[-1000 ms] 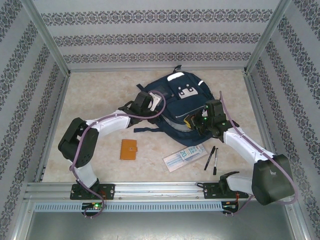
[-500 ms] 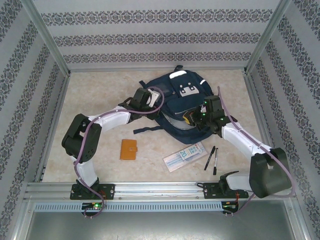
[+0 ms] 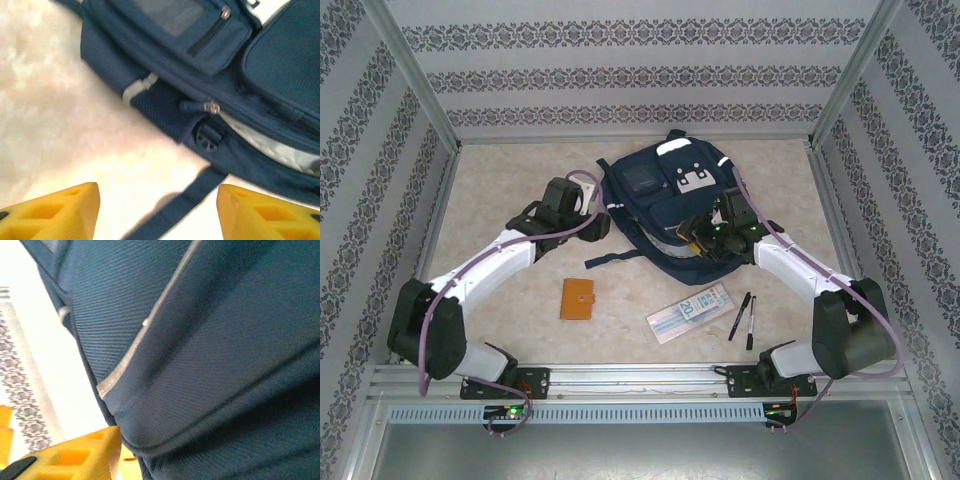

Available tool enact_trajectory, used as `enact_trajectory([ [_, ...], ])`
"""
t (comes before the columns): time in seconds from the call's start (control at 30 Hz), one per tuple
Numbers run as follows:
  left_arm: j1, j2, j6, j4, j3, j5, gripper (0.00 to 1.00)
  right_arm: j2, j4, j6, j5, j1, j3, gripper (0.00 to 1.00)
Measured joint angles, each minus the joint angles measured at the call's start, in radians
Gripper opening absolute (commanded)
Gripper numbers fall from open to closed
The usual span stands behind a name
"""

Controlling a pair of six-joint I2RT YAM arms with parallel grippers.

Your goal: Pack books, pencil case, and school supplies into a backpack

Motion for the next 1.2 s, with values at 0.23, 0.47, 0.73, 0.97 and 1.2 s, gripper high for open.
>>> enact_trajectory([
  [0.23,0.0,-0.106,-0.207,-0.235,-0.111,0.042,0.67,-0.071,-0.215,-0.188,0.106,0.031,0.0,0.57],
  [0.47,0.0,-0.186,-0.328,-0.407,-0.225,0.078,0.69,-0.176,-0.364,-0.306,0.171,0.073,0.0,0.61],
  [0.73,0.0,-0.159,-0.365,-0.414,-0.311,0.119,0.68,-0.198,-0.407,-0.389,0.164,0.206,-0.017,0.6],
  [0.97,0.001,-0.047,-0.368,-0.291,-0.373,0.195,0.5,-0.16,-0.294,-0.379,0.08,0.267,-0.061,0.59],
  [1.2,0.006,-0.058,-0.367,-0.231,-0.397,0.258,0.14,-0.109,-0.089,-0.296,-0.037,0.268,-0.11,0.6],
])
